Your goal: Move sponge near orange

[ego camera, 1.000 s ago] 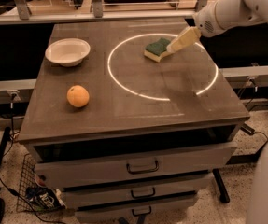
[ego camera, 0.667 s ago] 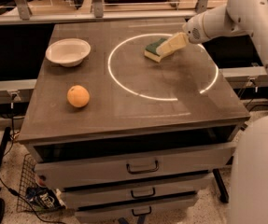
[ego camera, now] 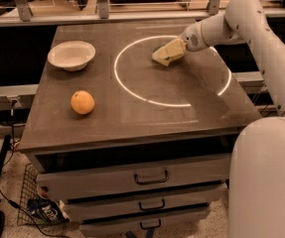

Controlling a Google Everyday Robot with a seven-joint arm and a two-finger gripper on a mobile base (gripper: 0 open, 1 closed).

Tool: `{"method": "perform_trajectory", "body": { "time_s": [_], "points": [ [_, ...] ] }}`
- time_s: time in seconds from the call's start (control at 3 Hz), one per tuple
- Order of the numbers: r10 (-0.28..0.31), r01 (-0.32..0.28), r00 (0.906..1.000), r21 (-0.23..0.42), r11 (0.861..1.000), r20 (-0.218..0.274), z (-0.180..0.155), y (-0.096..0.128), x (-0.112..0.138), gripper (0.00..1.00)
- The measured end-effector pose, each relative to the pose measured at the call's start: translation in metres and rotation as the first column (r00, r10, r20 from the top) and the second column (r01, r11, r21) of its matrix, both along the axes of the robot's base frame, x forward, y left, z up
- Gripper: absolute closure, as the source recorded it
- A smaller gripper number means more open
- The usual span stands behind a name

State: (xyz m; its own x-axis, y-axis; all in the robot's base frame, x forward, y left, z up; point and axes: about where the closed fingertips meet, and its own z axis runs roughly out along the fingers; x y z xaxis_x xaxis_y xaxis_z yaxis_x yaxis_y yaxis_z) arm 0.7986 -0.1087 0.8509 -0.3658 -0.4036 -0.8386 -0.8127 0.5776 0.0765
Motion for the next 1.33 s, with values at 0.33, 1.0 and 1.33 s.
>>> {"method": "perform_trajectory", "body": {
  "time_s": [0.33,1.0,1.33],
  "points": [
    [0.089,-0.089,0.9958,0.013,0.996,-0.021,0.006,0.031,-0.018,0.39],
    [0.272,-0.273,0.9617,0.042,0.961,0.037,0.064,0.067,-0.07,0.86],
    [0.388,-0.391,0.9204,0.064,0.918,0.047,0.09,0.086,-0.1,1.0]
  ]
}}
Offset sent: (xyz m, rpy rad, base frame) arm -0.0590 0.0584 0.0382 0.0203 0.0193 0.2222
